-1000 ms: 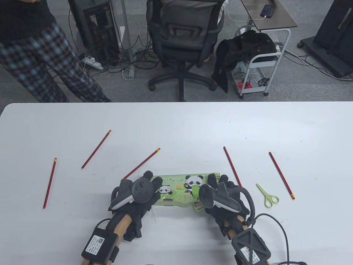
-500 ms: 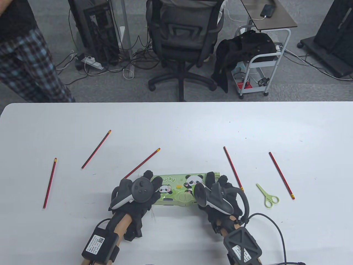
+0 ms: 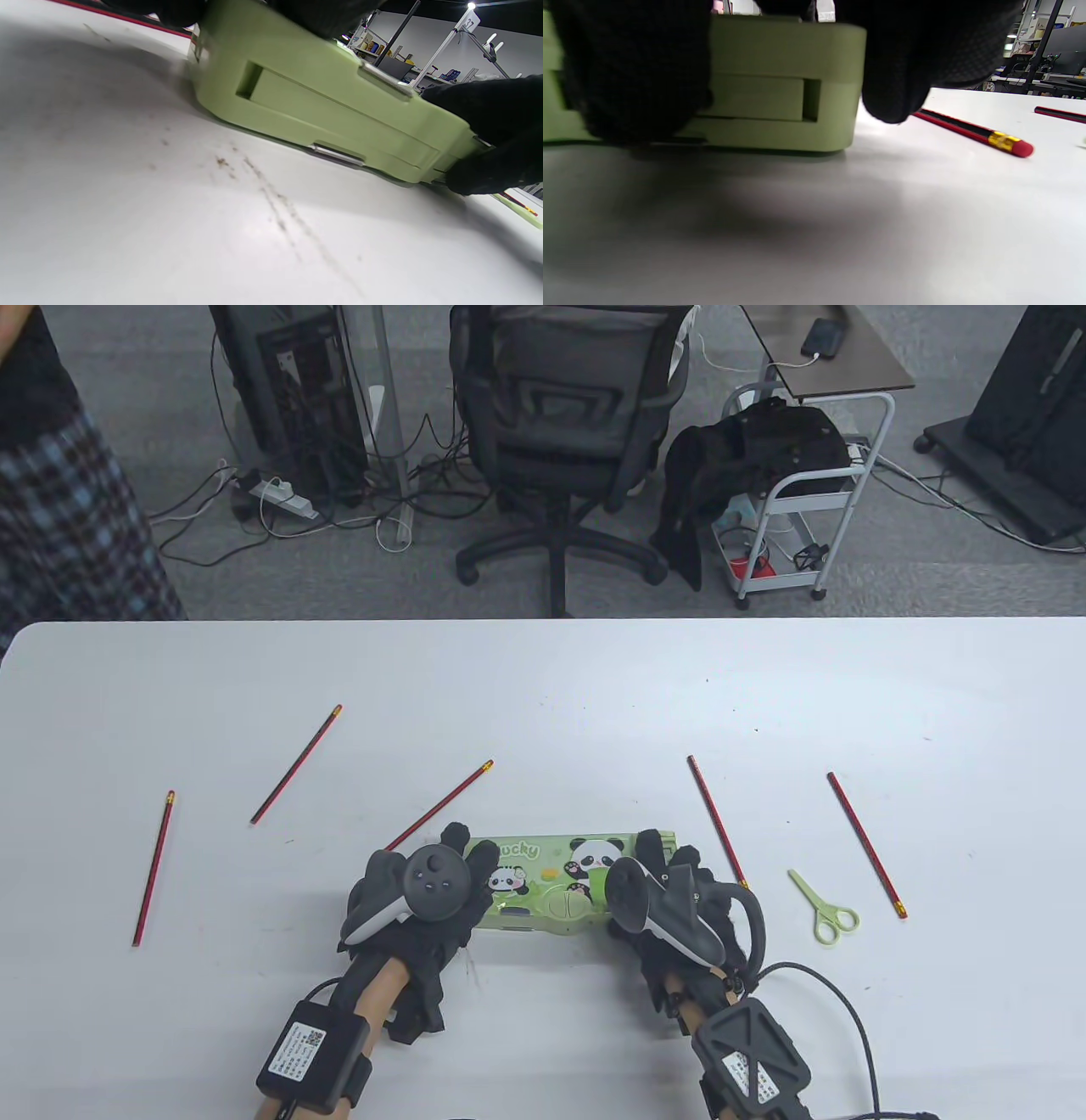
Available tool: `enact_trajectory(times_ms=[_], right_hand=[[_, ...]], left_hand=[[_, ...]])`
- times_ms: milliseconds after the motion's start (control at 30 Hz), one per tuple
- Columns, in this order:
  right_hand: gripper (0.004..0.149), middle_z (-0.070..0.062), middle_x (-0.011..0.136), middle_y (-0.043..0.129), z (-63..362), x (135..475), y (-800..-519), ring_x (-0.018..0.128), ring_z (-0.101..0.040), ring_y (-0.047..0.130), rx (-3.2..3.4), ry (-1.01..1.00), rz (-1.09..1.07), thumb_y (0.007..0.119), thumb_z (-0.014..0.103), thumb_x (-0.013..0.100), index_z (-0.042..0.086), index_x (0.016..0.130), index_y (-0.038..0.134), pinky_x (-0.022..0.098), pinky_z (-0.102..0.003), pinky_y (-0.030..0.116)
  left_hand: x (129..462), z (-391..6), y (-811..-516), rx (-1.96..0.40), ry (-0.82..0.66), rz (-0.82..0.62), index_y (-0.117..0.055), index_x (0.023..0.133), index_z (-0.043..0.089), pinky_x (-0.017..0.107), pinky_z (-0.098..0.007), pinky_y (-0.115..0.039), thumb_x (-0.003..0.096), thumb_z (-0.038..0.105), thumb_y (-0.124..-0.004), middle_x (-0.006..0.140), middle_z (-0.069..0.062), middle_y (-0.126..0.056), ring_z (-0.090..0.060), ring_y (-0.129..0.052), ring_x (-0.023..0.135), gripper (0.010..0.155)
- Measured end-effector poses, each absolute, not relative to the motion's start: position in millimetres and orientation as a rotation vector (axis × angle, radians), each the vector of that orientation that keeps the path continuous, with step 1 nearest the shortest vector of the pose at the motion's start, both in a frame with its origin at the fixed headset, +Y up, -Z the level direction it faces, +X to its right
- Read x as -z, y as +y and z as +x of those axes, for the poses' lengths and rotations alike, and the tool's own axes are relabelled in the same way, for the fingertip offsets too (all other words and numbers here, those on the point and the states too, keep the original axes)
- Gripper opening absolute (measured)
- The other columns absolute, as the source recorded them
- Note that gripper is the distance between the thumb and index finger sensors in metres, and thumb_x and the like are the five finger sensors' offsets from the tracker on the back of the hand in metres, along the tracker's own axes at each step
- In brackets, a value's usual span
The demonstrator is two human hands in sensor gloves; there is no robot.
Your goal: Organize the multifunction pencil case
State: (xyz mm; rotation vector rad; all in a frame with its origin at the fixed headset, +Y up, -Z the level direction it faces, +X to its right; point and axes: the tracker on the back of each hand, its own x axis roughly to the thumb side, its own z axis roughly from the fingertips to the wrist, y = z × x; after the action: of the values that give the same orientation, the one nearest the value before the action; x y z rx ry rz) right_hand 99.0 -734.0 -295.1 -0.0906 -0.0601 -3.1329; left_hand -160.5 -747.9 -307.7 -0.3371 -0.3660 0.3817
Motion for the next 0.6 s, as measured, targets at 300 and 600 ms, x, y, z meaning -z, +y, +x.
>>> enact_trajectory(times_ms=[300, 600], right_hand=[[0.097, -0.037, 0.094, 0.076, 119, 302, -733, 0.069, -0.038, 0.098, 3.270, 0.005, -0.194, 0.094, 0.053, 0.029, 0.009, 0.108, 0.059, 0.055, -0.052, 0.086], [0.078, -0.038, 0.096, 0.072, 142, 308, -734, 0.073, -0.042, 0.097, 3.523, -0.093, -0.260, 0.091, 0.040, 0.038, 0.009, 0.105, 0.064, 0.059, -0.054, 0.085]], left_hand=[[322, -141, -740, -0.400, -0.299, -0.445, -0.029, 0.114, 0.004, 0.070, -0.079, -0.044, 0.0554, 0.051, -0.067, 0.119, -0.039, -0.010, -0.073, -0.035, 0.105, 0.084], [335, -108, -741, -0.249, -0.142, -0.538, -0.010, 0.105, -0.004, 0.065, -0.086, -0.037, 0.0493, 0.063, -0.064, 0.112, -0.044, 0.001, -0.082, -0.022, 0.098, 0.103]])
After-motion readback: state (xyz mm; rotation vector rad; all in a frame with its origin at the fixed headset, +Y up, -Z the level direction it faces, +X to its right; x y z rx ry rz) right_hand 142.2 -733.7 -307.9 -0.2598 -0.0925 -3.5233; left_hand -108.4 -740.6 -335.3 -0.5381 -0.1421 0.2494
